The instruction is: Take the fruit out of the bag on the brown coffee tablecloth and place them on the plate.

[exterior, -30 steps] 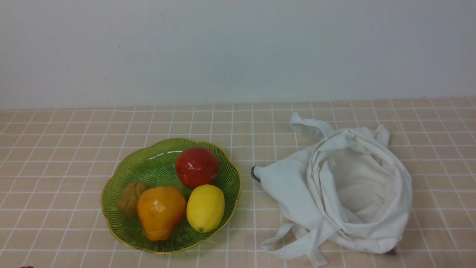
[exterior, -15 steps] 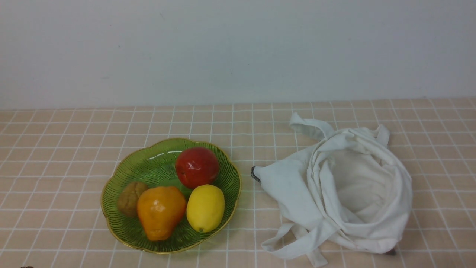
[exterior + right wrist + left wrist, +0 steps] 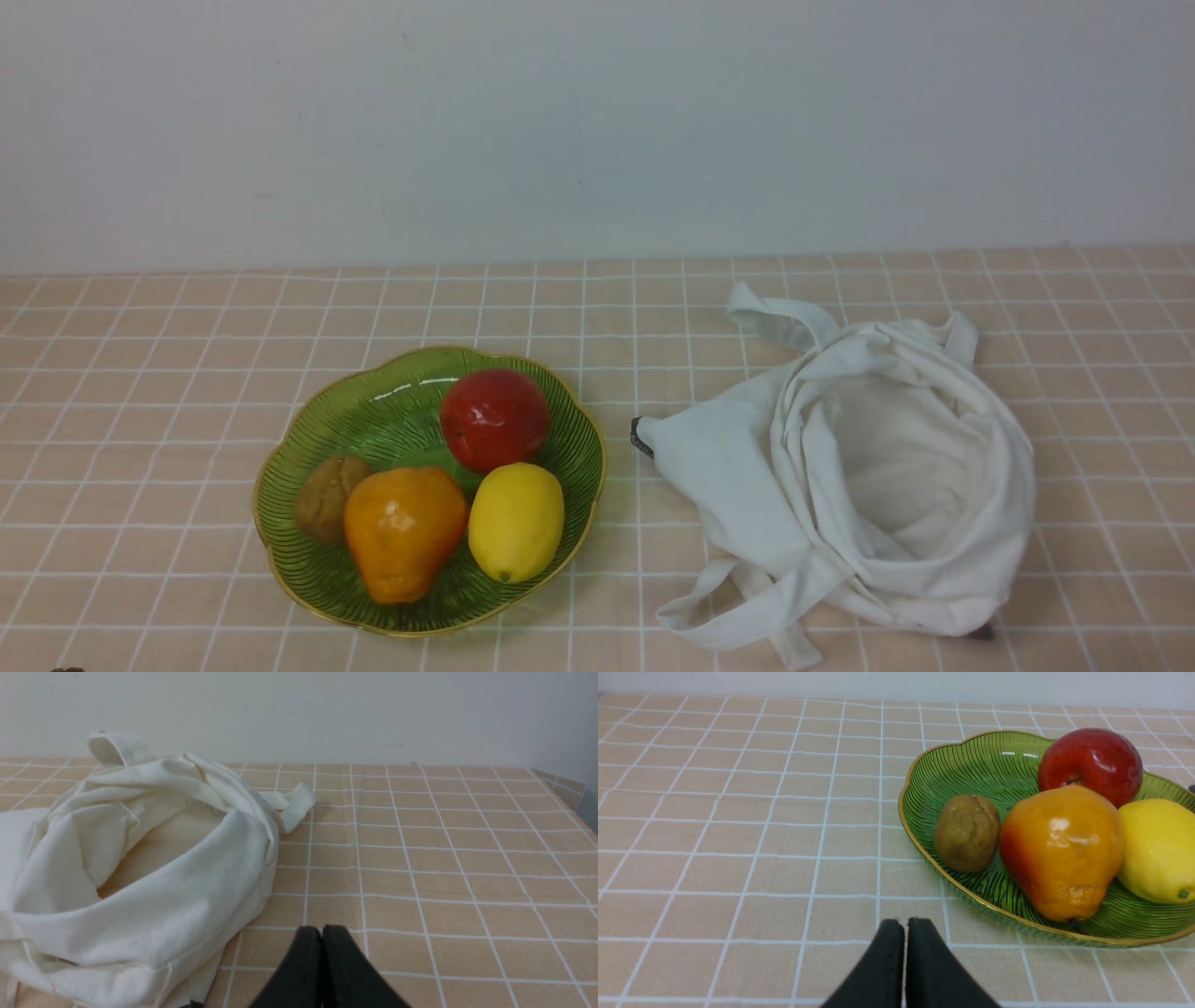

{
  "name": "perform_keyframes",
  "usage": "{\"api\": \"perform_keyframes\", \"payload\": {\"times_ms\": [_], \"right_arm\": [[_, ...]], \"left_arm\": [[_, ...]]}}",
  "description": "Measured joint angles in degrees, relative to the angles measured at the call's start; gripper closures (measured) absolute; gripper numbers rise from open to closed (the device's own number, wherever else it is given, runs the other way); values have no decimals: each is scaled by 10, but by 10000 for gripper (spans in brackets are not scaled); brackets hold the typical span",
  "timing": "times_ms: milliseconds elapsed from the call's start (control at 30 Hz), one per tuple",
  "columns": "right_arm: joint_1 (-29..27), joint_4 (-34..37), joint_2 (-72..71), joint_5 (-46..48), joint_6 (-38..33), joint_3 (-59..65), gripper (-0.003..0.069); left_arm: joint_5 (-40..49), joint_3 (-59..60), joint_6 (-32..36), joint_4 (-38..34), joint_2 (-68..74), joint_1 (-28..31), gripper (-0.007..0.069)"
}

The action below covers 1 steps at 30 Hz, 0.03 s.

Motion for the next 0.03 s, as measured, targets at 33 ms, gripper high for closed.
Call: {"api": "perform_keyframes", "payload": {"times_ms": [33], "right_arm": [[0,0,0,0,0,0,672]], "left_arm": [[0,0,0,0,0,0,632]]}}
